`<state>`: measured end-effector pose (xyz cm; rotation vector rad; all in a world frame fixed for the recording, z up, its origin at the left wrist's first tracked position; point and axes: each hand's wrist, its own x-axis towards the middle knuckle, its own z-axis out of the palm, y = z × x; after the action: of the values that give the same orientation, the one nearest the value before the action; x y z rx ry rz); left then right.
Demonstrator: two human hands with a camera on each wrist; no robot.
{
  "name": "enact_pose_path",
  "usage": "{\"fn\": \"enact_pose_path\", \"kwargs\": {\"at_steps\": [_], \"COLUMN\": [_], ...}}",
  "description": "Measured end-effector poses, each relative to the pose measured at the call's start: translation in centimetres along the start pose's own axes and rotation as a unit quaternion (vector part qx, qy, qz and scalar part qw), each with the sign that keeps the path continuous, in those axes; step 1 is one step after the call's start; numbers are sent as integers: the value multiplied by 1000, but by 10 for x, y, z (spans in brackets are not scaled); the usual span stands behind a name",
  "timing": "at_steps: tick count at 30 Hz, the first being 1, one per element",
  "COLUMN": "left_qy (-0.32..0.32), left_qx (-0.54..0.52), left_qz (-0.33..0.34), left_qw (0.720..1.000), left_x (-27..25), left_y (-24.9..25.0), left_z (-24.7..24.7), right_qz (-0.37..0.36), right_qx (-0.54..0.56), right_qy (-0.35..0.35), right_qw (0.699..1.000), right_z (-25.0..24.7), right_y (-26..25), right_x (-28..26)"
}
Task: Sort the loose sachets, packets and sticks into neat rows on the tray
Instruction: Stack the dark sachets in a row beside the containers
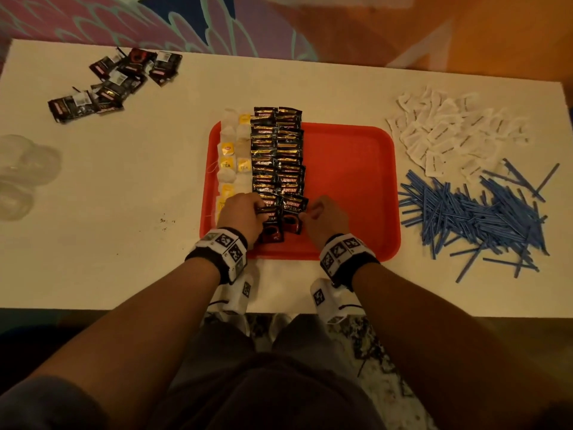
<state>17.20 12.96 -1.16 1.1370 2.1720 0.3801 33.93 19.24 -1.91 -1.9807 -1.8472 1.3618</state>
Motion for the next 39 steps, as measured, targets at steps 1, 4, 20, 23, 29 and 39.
{"fn": "enact_pose_path", "kwargs": {"at_steps": [1,4,20,23,29,39], "left_qy": [3,1,15,17,30,73], "left_qx": [10,30,16,15,-7,-46], "left_qz": [5,18,74,71,63,-6], "left_qw": [1000,999,997,997,998,996], "left_x": [1,5,2,0,-6,8], "left_y": [0,-2,-3,-2,-4,-60], "left_z": [1,2,2,1,-4,-78], "right_qz": [-3,-10,-35,-37,-61,-142], "right_qx": [-2,4,67,65,36,4], "right_qy": [-1,-3,21,25,33,-29], "right_qw": [1000,1000,997,997,997,989], "right_z": [1,4,2,-1,-8,19], "right_y": [0,-1,-6,-9,-9,-75], "right_x": [2,7,19,20,17,10]}}
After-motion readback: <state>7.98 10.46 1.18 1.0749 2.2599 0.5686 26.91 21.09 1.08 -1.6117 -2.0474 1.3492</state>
